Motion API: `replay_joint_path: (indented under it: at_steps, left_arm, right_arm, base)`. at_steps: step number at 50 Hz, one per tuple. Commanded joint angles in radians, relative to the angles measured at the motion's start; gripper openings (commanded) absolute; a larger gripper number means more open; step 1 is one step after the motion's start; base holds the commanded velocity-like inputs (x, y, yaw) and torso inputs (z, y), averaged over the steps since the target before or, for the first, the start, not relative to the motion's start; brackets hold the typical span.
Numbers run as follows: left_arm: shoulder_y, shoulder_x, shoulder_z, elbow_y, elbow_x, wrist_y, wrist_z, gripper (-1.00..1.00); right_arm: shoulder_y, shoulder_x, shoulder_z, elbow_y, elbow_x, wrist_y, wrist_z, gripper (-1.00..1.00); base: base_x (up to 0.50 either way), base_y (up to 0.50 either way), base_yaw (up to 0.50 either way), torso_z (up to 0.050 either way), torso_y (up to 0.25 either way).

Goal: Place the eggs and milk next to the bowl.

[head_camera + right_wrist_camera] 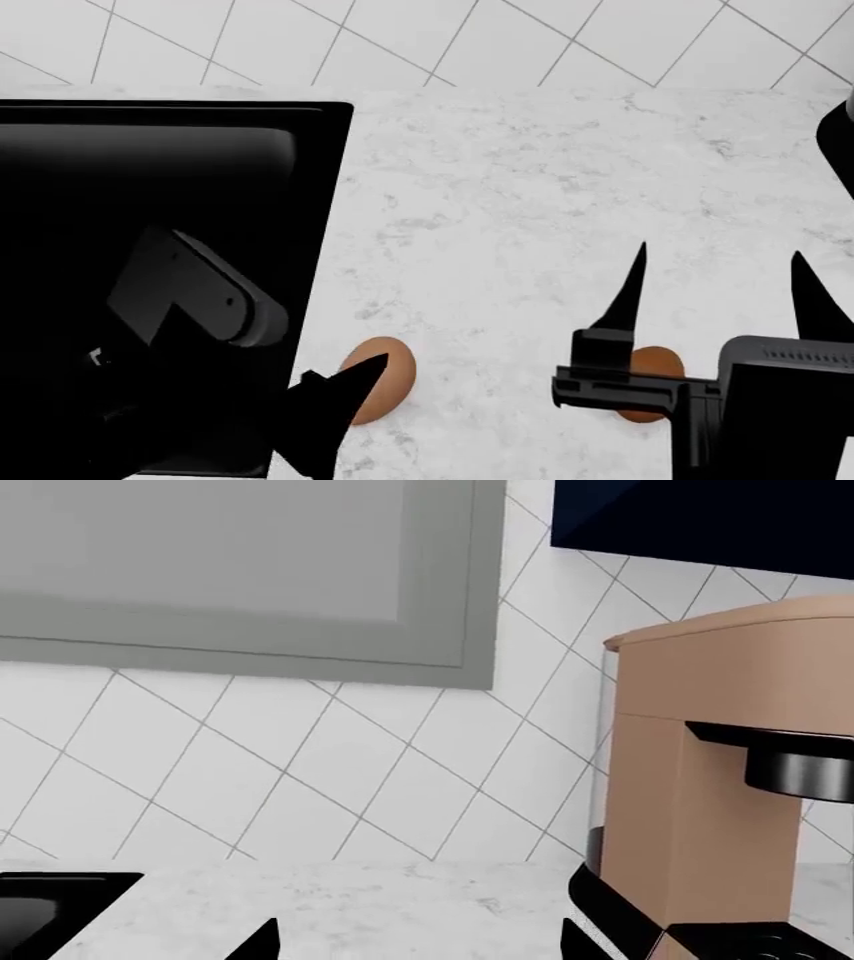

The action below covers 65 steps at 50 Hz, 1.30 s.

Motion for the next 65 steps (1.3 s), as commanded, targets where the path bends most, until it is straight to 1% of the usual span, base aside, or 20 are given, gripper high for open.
replay_joint_path:
  at_steps: [1, 25, 35, 46, 65]
  left_arm:
    - [0.005, 0.027, 0.078, -0.150, 0.052, 0.121, 0.036, 1.00]
    - [0.005, 0.043, 0.175, -0.359, 0.117, 0.278, 0.090, 1.00]
    - [0.010, 0.052, 0.193, -0.430, 0.134, 0.331, 0.101, 1.00]
    - [-0.002, 0.076, 0.229, -0.535, 0.156, 0.401, 0.131, 1.00]
    - [-0.009, 0.094, 0.271, -0.613, 0.169, 0.448, 0.152, 1.00]
  right_arm:
    - [-0.025, -0.005, -0.007, 0.027, -0.003, -0.029, 0.001, 1.00]
    - [-0.011, 0.003, -0.032, 0.051, -0.002, -0.031, 0.009, 1.00]
    - [-0.023, 0.010, -0.037, 0.048, -0.001, -0.030, 0.013, 1.00]
    - [-0.022, 0.015, -0.037, 0.062, 0.002, -0.037, 0.017, 1.00]
    - [-0.025, 0.025, -0.034, 0.071, 0.008, -0.045, 0.025, 1.00]
  base:
    - [0.00, 0.00, 0.00, 0.000, 0.000]
    - [0.00, 0.00, 0.00, 0.000, 0.000]
    - [0.00, 0.00, 0.00, 0.000, 0.000]
    - [0.00, 0.00, 0.00, 0.000, 0.000]
    - [0.00, 0.00, 0.00, 0.000, 0.000]
